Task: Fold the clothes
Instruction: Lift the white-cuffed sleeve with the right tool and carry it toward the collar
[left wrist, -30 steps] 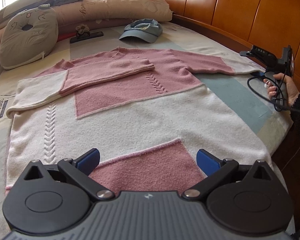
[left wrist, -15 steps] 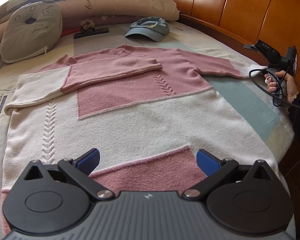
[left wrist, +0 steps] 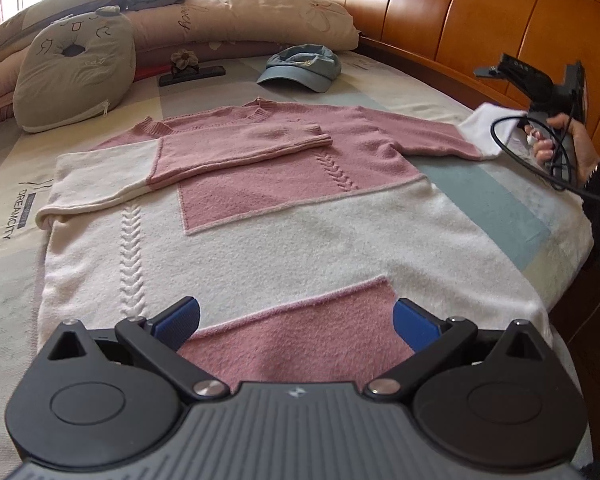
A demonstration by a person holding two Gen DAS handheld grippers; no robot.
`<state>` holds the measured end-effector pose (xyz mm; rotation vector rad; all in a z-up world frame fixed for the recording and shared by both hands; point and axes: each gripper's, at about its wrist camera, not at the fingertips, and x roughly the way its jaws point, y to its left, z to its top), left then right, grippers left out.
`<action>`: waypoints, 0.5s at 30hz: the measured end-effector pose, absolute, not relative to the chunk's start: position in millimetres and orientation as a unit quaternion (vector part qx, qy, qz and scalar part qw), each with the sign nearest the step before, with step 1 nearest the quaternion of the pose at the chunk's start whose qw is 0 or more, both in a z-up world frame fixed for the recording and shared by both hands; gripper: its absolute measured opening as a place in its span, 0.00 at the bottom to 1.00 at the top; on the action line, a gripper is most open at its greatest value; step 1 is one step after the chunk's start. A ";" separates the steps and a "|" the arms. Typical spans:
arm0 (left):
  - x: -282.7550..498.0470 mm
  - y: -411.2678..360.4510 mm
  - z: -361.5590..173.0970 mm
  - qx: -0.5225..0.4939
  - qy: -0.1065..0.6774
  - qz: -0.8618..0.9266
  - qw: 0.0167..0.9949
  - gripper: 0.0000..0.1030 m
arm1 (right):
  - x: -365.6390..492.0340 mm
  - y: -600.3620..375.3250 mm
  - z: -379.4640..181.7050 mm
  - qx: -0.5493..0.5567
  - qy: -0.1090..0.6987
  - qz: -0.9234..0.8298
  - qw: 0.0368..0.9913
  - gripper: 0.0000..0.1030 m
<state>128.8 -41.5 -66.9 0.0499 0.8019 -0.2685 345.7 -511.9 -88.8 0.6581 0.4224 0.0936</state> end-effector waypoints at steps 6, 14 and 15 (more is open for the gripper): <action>112.6 -29.9 -59.9 0.033 0.385 -0.132 0.913 0.99 | 350.0 -479.0 -64.9 0.301 0.216 0.065 0.926 1.00; 96.5 -3.8 -60.2 0.022 0.374 -0.130 0.918 0.99 | 365.7 -425.6 -36.2 0.276 0.237 0.092 0.927 1.00; 95.6 0.6 -60.8 0.018 0.374 -0.128 0.918 0.99 | 368.3 -418.6 -33.1 0.275 0.239 0.096 0.926 1.00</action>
